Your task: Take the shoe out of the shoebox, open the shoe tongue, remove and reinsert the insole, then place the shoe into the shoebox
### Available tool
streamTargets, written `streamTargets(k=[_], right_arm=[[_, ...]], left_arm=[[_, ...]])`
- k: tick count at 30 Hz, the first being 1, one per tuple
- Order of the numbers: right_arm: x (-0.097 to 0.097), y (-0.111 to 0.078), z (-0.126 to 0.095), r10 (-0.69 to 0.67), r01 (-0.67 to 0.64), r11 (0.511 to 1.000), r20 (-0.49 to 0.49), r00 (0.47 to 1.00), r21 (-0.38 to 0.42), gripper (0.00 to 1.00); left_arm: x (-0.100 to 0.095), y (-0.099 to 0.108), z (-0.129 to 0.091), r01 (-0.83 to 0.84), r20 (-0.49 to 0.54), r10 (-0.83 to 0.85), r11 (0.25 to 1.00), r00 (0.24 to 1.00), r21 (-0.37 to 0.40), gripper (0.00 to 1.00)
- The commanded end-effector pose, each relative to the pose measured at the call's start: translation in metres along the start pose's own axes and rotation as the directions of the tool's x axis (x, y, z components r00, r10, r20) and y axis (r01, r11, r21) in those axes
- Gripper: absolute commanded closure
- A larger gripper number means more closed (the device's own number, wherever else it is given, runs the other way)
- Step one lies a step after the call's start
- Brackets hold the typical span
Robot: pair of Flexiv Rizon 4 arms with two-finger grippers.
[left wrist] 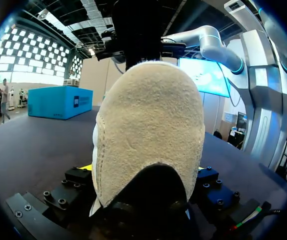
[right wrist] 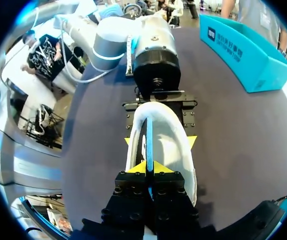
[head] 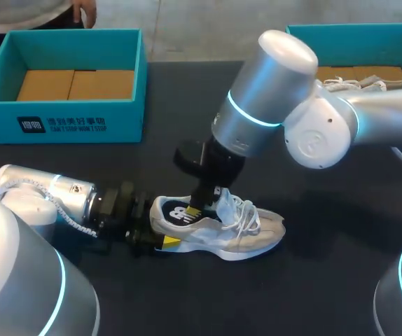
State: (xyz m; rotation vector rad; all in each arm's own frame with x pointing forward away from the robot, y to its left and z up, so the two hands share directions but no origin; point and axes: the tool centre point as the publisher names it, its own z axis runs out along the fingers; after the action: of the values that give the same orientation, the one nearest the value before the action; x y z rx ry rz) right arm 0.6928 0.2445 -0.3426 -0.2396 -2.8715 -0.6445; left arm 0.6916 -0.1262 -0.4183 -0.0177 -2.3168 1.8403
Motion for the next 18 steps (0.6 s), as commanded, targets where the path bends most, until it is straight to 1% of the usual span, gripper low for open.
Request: streamTargets(k=[1,9,18], right_arm=[[0.003,-0.003,-0.006,-0.012,0.012,1.0,0.013,1.0,-0.01,1.0],[0.004,0.003,-0.015,-0.081,0.082,0.996,0.037,0.996,-0.036,1.0],[-0.001,0.018,-0.017,-0.139,0.14,0.99,0.016,0.99,-0.02,1.0]], left_arm=[[-0.002,0.003,0.0,0.001,0.001,-0.001,1.0,1.0,0.0,1.0],[-0.002,0.003,0.0,0.001,0.001,-0.001,1.0,1.0,0.0,1.0],[-0.002,0.003,0.0,0.001,0.001,-0.001,1.0,1.0,0.0,1.0]])
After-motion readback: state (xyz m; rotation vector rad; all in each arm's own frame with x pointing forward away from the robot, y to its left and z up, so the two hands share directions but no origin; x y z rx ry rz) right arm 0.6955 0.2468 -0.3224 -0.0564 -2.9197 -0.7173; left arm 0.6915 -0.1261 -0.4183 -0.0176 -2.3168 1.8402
